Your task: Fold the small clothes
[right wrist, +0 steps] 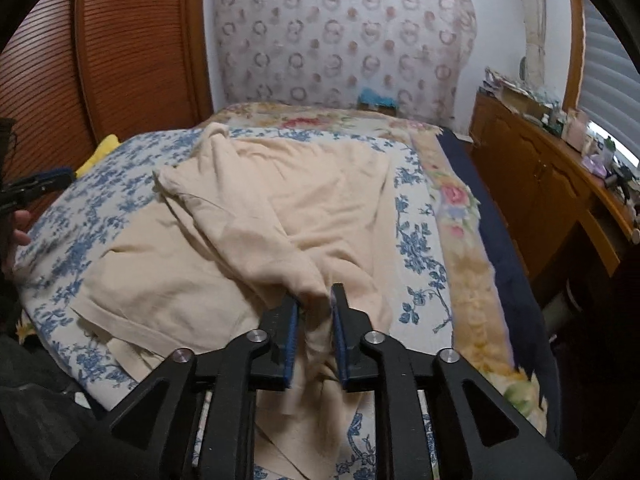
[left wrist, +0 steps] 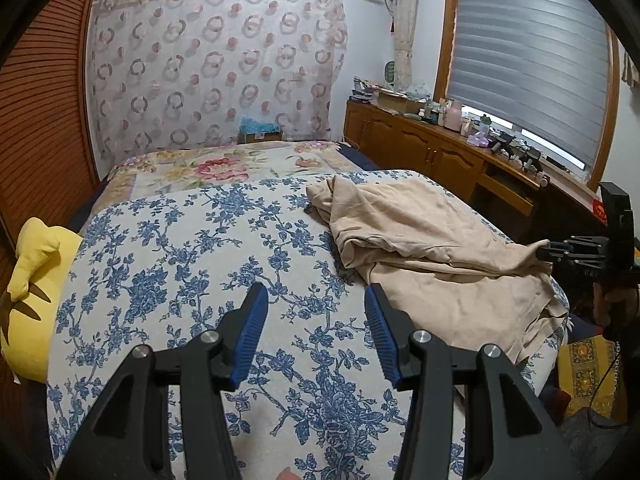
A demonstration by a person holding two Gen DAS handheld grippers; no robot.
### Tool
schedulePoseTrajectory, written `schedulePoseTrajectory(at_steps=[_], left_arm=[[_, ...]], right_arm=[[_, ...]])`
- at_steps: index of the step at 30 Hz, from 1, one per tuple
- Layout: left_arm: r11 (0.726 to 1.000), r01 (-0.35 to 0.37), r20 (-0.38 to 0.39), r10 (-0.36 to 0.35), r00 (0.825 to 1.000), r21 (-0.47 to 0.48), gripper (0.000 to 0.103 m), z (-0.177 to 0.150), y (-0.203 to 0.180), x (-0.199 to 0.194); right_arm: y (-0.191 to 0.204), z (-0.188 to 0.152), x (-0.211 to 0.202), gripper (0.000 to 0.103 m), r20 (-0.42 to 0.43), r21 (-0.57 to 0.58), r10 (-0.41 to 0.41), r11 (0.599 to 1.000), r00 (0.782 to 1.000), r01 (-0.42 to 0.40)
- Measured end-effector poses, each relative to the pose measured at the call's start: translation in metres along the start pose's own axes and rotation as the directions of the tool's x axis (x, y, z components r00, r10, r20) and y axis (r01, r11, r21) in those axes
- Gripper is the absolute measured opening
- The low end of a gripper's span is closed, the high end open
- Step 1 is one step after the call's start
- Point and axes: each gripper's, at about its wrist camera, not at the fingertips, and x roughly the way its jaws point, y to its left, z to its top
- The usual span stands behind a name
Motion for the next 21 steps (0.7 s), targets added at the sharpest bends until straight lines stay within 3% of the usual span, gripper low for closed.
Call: schedulePoseTrajectory(at_steps=[2, 6, 14, 21], left_arm=[[1.0, -0.005, 0.002, 0.005, 1.0, -0.002, 0.049, 0.0, 0.0, -0.001], [1.0, -0.014, 0.004, 0.014, 1.0, -0.002, 0.049, -0.001, 0.001, -0.001], [1.0, -0.028, 0.004, 0.028, 1.0, -0.015, 0.049, -0.003, 0.005, -0.001], [0.998, -0.044, 0.016, 0.045, 0.999, -0.039, 0.049, -0.004, 0.016, -0.006]], right_arm=[[0.001, 0.002, -0.002, 0.038, 0.007, -0.004, -0.006, 1.0, 1.0, 0.006], [0.009, 0.013, -0.012, 0.047, 0.048, -0.038, 0.003, 0.999, 0.999, -0.001], [0.042, 0.043, 0.007, 0.048, 0.064, -0.117, 0.07, 0.991, 0.996, -0.062], [0.081, 0.076, 0.054, 0.048, 0.003, -0.189, 0.152, 0.971, 0.988, -0.149]])
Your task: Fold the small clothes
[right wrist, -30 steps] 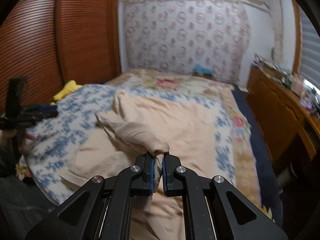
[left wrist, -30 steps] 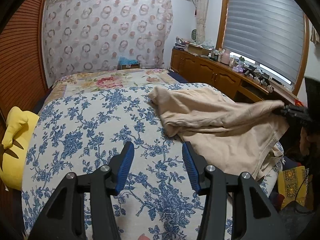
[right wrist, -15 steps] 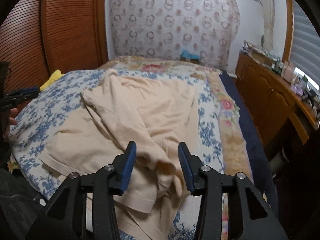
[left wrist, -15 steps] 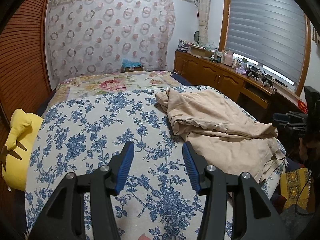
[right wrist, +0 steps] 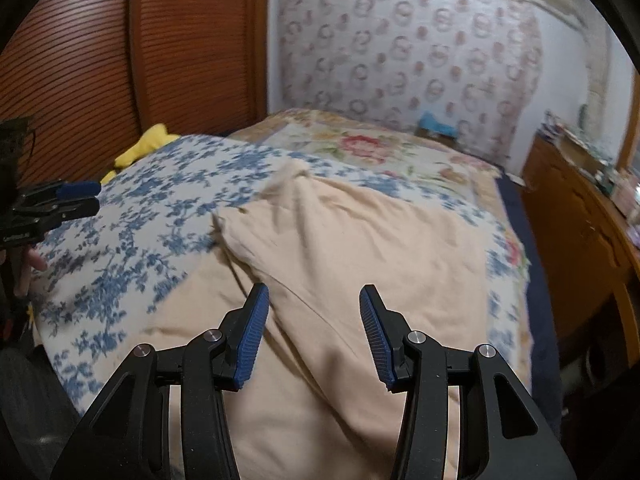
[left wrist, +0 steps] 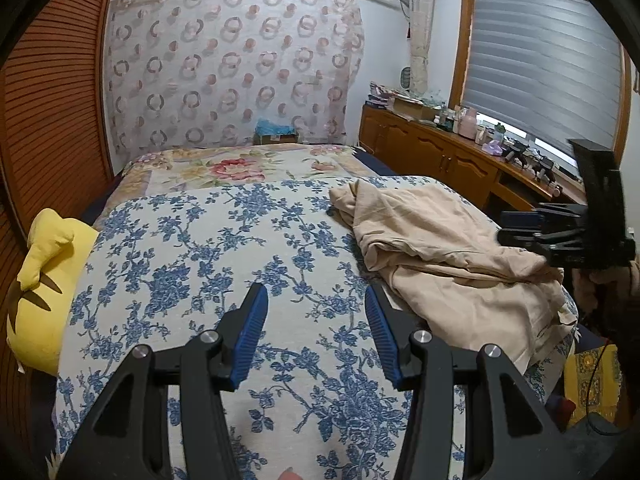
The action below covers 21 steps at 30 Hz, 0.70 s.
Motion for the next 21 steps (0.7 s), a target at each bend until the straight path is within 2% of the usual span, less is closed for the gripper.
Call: schedulePoseTrajectory(at_steps=[7, 12, 17, 21], left_arm=[[1.0, -0.008, 0.004, 0.008, 1.0, -0.015, 0.049, -0.002, 0.007, -0.002], [1.0, -0.007, 0.0, 0.007, 1.0, -0.019, 0.049, -0.004, 0.01, -0.001], [1.0, -0.006, -0.003, 0.006, 1.0, -0.021, 0.049, -0.006, 0.012, -0.002], [1.0, -0.003, -0.006, 0.003, 1.0, -0.026, 0.049, -0.007, 0.014, -0.002]], right_arm=[[0.031, 0.034, 0.054, 0.048, -0.072, -0.072, 0.088, 0.993, 0.994, -0.093], [0.051, 0.048, 0.092, 0.048, -0.136, -0.1, 0.136, 0.984, 0.981, -0.15], [0.069, 0.052, 0.113, 0.048, -0.185, -0.131, 0.162, 0.973, 0.969, -0.188], [0.083, 0.05, 0.126, 0.048, -0.222, -0.173, 0.148, 0.967, 0.964, -0.188]])
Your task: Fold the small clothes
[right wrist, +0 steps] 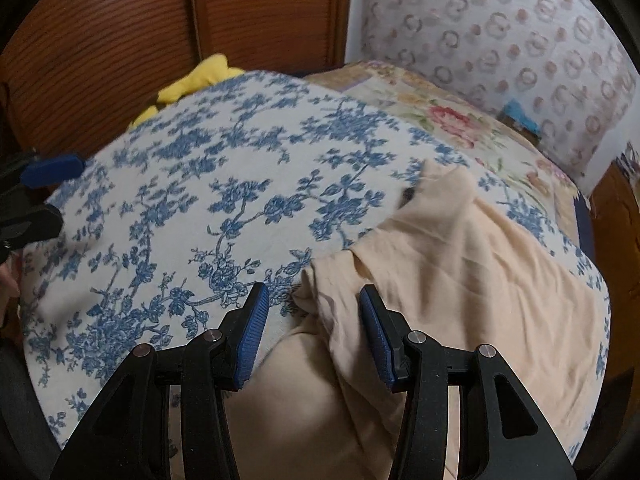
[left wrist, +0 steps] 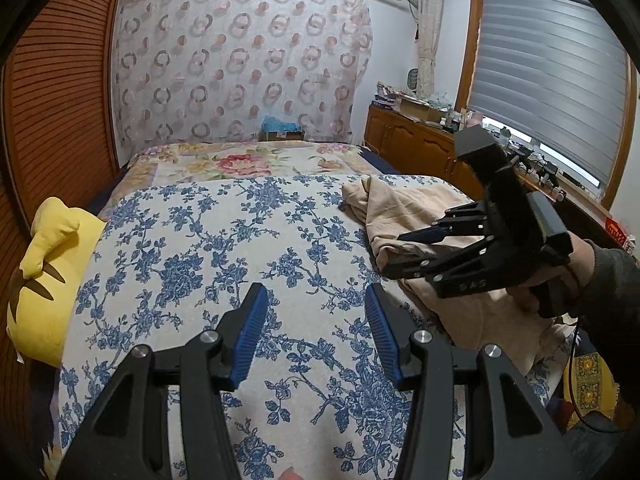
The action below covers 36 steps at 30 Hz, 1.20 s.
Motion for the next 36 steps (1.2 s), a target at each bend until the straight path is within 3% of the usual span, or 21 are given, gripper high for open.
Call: schedulePoseTrajectory(at_steps=[8, 9, 10, 11, 15, 19, 24, 30, 36], left_arm=[[1.0, 0.0, -0.002, 0.0, 1.0, -0.001, 0.049, -0.001, 0.001, 0.0], [1.0, -0.001, -0.003, 0.001, 1.0, 0.0, 0.049, -0.001, 0.001, 0.0], [1.0, -0.002, -0.005, 0.002, 1.0, 0.002, 0.049, -0.001, 0.0, 0.0], [1.0, -0.004, -0.007, 0.004, 1.0, 0.005, 0.05, -0.002, -0.001, 0.001], [1.0, 0.0, -0.01, 0.0, 1.0, 0.01, 0.05, -0.004, -0.003, 0.0], [1.0, 0.011, -0.012, -0.011, 1.0, 0.009, 0.05, -0.004, -0.004, 0.001], [0.999, 0.028, -0.01, -0.028, 1.0, 0.016, 0.05, -0.005, -0.009, 0.001], [0.999, 0.042, -0.017, -0.041, 0.999, 0.029, 0.05, -0.006, -0.015, 0.003], [0.998, 0.051, -0.023, -0.05, 0.998, 0.031, 0.05, -0.007, -0.018, 0.003]], right_arm=[[-0.004, 0.001, 0.016, 0.048, -0.015, -0.003, -0.057, 0.998, 0.998, 0.057], [-0.006, 0.002, 0.015, 0.044, -0.009, 0.004, -0.057, 0.998, 0.998, 0.057], [-0.008, 0.002, 0.015, 0.031, -0.007, 0.013, -0.056, 0.998, 0.998, 0.056], [-0.012, 0.003, 0.013, 0.004, -0.01, 0.029, -0.065, 0.997, 0.998, 0.065], [-0.03, 0.007, -0.015, 0.004, 0.076, 0.086, -0.051, 0.995, 0.996, 0.045], [-0.06, 0.011, -0.054, 0.004, 0.148, 0.145, -0.105, 0.986, 0.984, 0.083], [-0.103, 0.01, -0.09, 0.004, 0.179, 0.212, -0.192, 0.965, 0.965, 0.153], [-0.156, 0.0, -0.113, 0.004, 0.154, 0.262, -0.326, 0.924, 0.933, 0.279], [-0.204, -0.013, -0.111, 0.004, 0.082, 0.329, -0.404, 0.874, 0.911, 0.358]])
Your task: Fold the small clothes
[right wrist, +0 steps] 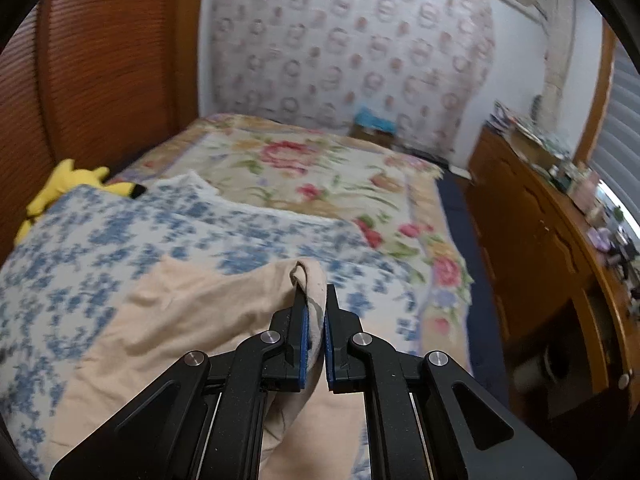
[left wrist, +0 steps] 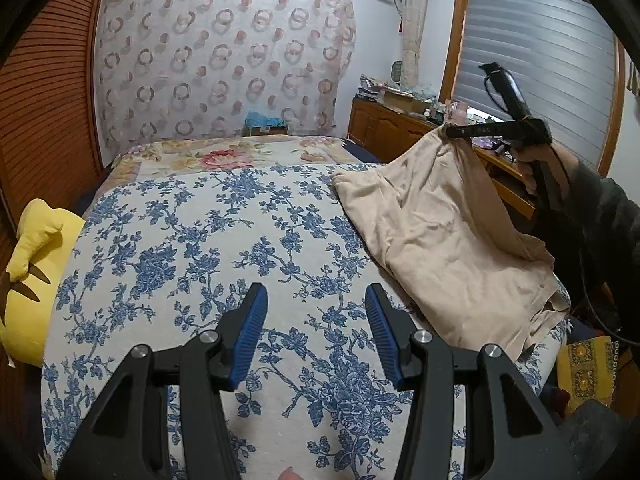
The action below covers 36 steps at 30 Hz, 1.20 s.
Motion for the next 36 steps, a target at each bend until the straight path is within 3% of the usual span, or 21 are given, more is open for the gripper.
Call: schedulePoseTrajectory(at_steps=[3, 7, 8, 9, 11, 16, 23, 31, 36], left_arm=[[1.0, 0.002, -0.003, -0.002, 1.0, 0.0, 0.05, 0.0, -0.001, 0.0], [1.0, 0.011, -0.006, -0.011, 1.0, 0.003, 0.05, -0.001, -0.003, 0.001], [1.0, 0.014, -0.007, -0.014, 1.0, 0.004, 0.05, -0.001, -0.004, 0.001], [1.0, 0.018, -0.008, -0.017, 1.0, 0.006, 0.05, -0.001, -0.006, 0.002], [1.0, 0.024, -0.01, -0.024, 1.0, 0.01, 0.05, -0.001, -0.008, 0.003], [0.999, 0.044, -0.021, -0.044, 0.999, 0.021, 0.05, -0.001, -0.017, 0.009], [0.995, 0.085, -0.05, -0.083, 0.995, 0.047, 0.05, -0.003, -0.04, 0.018], [0.985, 0.134, -0.095, -0.124, 0.988, 0.111, 0.05, -0.004, -0.076, 0.03], [0.975, 0.165, -0.137, -0.146, 0.98, 0.147, 0.05, -0.008, -0.097, 0.039]], right_arm=[[-0.012, -0.003, 0.013, 0.004, -0.023, 0.022, -0.039, 0.999, 0.999, 0.039], [-0.023, -0.008, 0.021, 0.004, -0.041, 0.044, -0.174, 0.984, 0.984, 0.175], [-0.027, -0.01, 0.019, 0.014, -0.042, 0.053, -0.173, 0.983, 0.984, 0.175], [-0.029, -0.011, 0.018, 0.02, -0.045, 0.062, -0.169, 0.983, 0.985, 0.172], [-0.028, -0.017, 0.008, 0.02, -0.04, 0.068, -0.146, 0.987, 0.989, 0.148], [-0.008, -0.044, -0.029, 0.036, -0.012, 0.035, -0.08, 0.996, 0.997, 0.08], [0.022, -0.106, -0.074, 0.036, -0.027, 0.021, 0.055, 0.998, 0.998, -0.055], [0.047, -0.166, -0.102, 0.036, -0.073, 0.038, 0.113, 0.993, 0.991, -0.111], [0.047, -0.193, -0.111, 0.036, -0.107, 0.065, 0.109, 0.993, 0.988, -0.102]])
